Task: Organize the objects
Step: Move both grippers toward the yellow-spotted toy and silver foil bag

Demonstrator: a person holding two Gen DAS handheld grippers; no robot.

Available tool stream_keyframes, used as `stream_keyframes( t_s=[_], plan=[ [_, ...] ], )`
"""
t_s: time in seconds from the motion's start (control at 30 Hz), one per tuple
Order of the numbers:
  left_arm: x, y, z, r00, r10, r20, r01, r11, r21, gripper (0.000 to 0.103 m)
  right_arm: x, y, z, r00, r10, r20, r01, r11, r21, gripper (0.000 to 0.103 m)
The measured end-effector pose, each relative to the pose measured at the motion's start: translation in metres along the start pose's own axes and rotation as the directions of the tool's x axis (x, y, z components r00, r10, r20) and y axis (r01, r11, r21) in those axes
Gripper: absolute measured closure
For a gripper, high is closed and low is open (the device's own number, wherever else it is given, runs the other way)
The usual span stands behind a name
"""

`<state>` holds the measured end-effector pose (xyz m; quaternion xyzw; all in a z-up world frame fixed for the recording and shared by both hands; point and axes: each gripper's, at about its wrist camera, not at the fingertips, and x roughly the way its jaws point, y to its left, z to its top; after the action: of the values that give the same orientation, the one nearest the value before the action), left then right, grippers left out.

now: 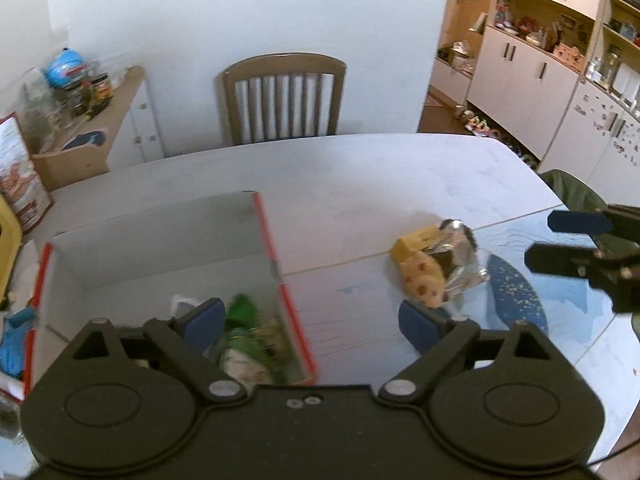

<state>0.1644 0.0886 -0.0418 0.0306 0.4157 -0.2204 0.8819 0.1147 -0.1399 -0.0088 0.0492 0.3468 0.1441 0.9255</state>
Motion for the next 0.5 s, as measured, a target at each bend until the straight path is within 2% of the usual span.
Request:
stream_keyframes(
  t_s=[0.2,0.5],
  plan=[
    [0.015,-0.032,0.003,1.000,-0.010,0.007,0.010,1.000,0.020,0.001,-0.009,-0.046,-0.007,0.998,-0.069,0.004,0.068,0.997,0.033,0.022],
    [0.047,-0.075,0.006,1.000,-0.021,0.011,0.021,0.999,0.030,0.001,0.001,-0.102,-0.019,0.992,-0.120,-0.027,0.122,0.988,0.096,0.022]
  ],
)
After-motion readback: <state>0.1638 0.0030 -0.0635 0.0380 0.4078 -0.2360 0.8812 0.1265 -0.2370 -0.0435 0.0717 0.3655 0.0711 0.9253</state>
